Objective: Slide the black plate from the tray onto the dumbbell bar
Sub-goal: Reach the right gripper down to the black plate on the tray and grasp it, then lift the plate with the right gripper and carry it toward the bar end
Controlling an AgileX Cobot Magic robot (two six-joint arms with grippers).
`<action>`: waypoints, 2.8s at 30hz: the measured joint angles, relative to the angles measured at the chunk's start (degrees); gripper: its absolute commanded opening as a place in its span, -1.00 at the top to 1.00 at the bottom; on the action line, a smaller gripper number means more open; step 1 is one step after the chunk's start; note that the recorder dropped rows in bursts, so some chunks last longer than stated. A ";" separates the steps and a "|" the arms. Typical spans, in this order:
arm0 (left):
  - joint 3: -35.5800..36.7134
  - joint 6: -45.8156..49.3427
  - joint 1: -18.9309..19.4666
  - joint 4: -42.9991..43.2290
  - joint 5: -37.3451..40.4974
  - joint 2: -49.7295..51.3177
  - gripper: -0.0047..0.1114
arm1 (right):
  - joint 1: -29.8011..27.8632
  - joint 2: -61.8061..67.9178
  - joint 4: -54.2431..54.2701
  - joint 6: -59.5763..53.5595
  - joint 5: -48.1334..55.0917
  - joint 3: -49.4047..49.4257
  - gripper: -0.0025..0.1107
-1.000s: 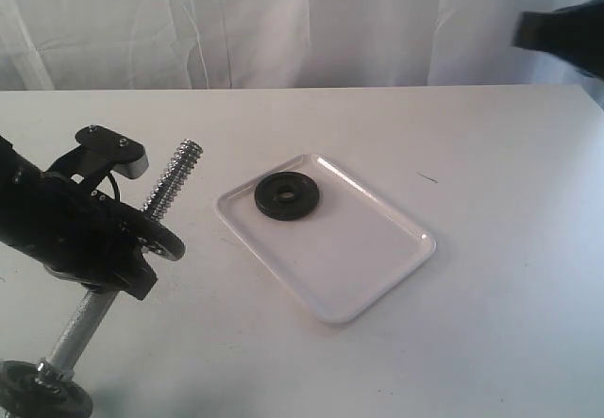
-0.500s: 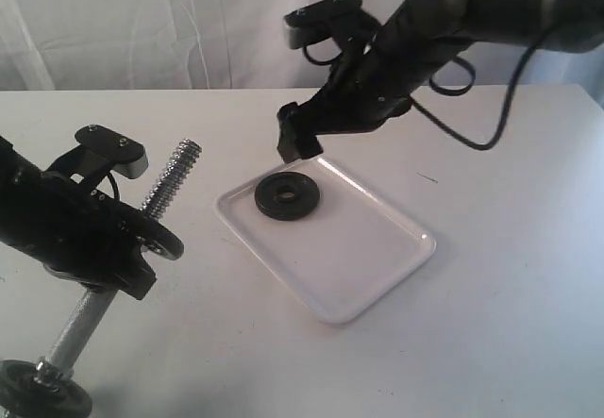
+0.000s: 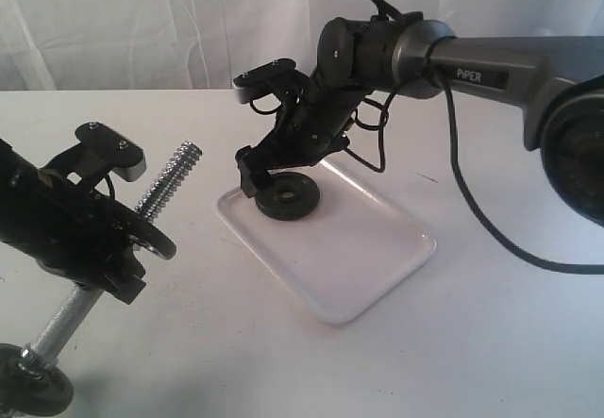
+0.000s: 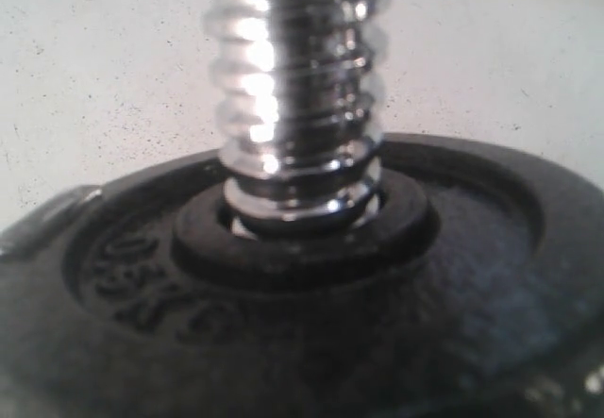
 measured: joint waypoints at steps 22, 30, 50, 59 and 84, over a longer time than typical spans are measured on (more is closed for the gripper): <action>0.00 0.08 0.00 0.00 0.00 0.00 0.92 | 0.08 6.96 -5.69 0.00 -0.81 -3.49 -0.90; 0.00 0.08 0.00 0.00 0.00 0.00 0.92 | 0.08 7.16 -5.94 0.00 -1.98 -3.49 -0.90; 0.00 -0.51 0.00 0.25 0.00 0.00 0.92 | 0.12 7.16 -6.60 3.21 -1.43 -3.49 -0.20; 0.00 -0.51 0.00 0.25 0.00 0.00 0.92 | 0.24 7.16 -6.94 3.99 -1.55 -3.49 0.81; 0.00 -0.61 0.00 0.25 0.00 0.00 0.92 | -3.69 2.74 5.35 5.34 13.26 -3.93 0.96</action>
